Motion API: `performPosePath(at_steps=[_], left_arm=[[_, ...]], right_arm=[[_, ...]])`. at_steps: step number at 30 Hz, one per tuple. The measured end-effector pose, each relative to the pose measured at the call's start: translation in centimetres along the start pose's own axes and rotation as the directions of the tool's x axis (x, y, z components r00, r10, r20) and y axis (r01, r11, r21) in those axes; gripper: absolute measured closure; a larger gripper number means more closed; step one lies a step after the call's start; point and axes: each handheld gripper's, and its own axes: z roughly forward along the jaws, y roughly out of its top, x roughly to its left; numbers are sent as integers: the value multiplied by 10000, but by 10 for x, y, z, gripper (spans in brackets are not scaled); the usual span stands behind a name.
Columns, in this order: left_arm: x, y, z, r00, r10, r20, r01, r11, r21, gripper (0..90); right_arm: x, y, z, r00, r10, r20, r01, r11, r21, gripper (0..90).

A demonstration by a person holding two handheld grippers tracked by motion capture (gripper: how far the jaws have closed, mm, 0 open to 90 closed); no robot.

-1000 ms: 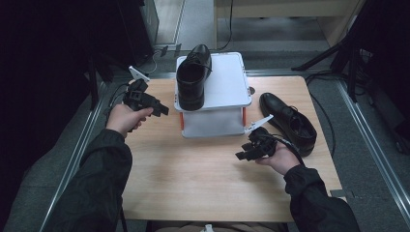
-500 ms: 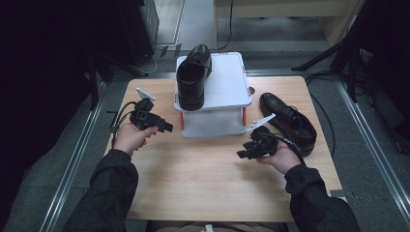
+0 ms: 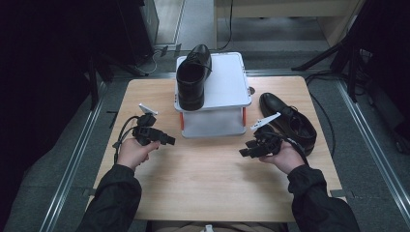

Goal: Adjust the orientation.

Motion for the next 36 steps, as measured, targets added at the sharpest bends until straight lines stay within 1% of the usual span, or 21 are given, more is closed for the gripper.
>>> performPosePath(at_steps=[2,3,5,7,8,9,10,13,14,18,21,23,24,26,27,30,31,33,34,35,36], left_arm=[[0,-3,1,9999,147,-36,-147,9998,-159,509],[0,-4,2,9999,112,2,-112,9998,-167,511],[0,-5,4,9998,185,-79,-186,9998,-97,508],[-2,-6,7,9993,341,-160,-341,9994,30,507],[-4,-6,8,9987,452,-240,-451,9990,26,505],[-5,-6,9,9979,589,-250,-588,9983,50,504],[-6,-6,10,9970,726,-261,-725,9974,28,503],[-8,-5,15,9952,888,-399,-888,9960,33,502],[-8,-5,15,9954,906,-327,-902,9959,111,501],[-8,-5,16,9952,968,-167,-967,9953,44,498],[-8,-4,16,9946,1034,-105,-1034,9946,-10,498],[-7,-4,15,9948,1016,-84,-1017,9948,-90,497],[-7,-4,15,9949,1003,-53,-1004,9949,-85,496],[-6,-4,15,9949,1006,-115,-1007,9949,-80,496],[-6,-4,15,9950,996,-110,-997,9950,-64,495],[-6,-4,15,9942,1063,-148,-1064,9943,-60,496],[-6,-5,15,9941,1079,-149,-1080,9941,-84,496],[-6,-4,16,9939,1096,-153,-1097,9940,-43,496],[-6,-4,16,9942,1070,-134,-1071,9942,-50,496],[-5,-4,16,9948,1020,-82,-1021,9948,-65,496],[-5,-4,16,9949,1001,-101,-1003,9949,-108,496]], right_arm=[[-1,0,-4,9999,139,-9,-139,9998,-148,516],[-2,0,-6,9999,151,-4,-151,9997,-180,517],[-4,0,-10,9997,225,87,-223,9995,-222,517],[-7,-1,-15,9995,303,96,-300,9990,-338,516],[-8,-2,-19,9992,382,154,-376,9985,-388,516],[-10,-4,-23,9991,373,210,-364,9984,-436,516],[-11,-5,-27,9986,479,210,-468,9977,-497,516],[-16,-9,-37,9971,694,308,-668,9948,-765,516],[-17,-10,-40,9964,760,373,-728,9939,-824,516],[-24,-12,-52,9934,948,652,-881,9912,-988,516],[-30,-10,-65,9897,1084,937,-1003,9911,-873,520],[-35,-9,-74,9847,1232,1235,-1168,9915,-579,521],[-38,-8,-79,9819,1300,1377,-1238,9909,-528,524],[-44,-6,-89,9773,1489,1506,-1429,9885,-500,530],[-47,-5,-93,9735,1629,1603,-1579,9865,-435,534],[-55,-2,-106,9607,2048,1875,-2038,9787,-249,552],[-57,-1,-109,9581,2144,1901,-2144,9765,-210,555],[-62,1,-115,9510,2276,2094,-2311,9729,-80,583],[-65,2,-118,9442,2407,2247,-2475,9689,22,596],[-67,2,-119,9411,2477,2300,-2555,9668,42,609],[-71,2,-120,9349,2663,2345,-2766,9609,118,626]])
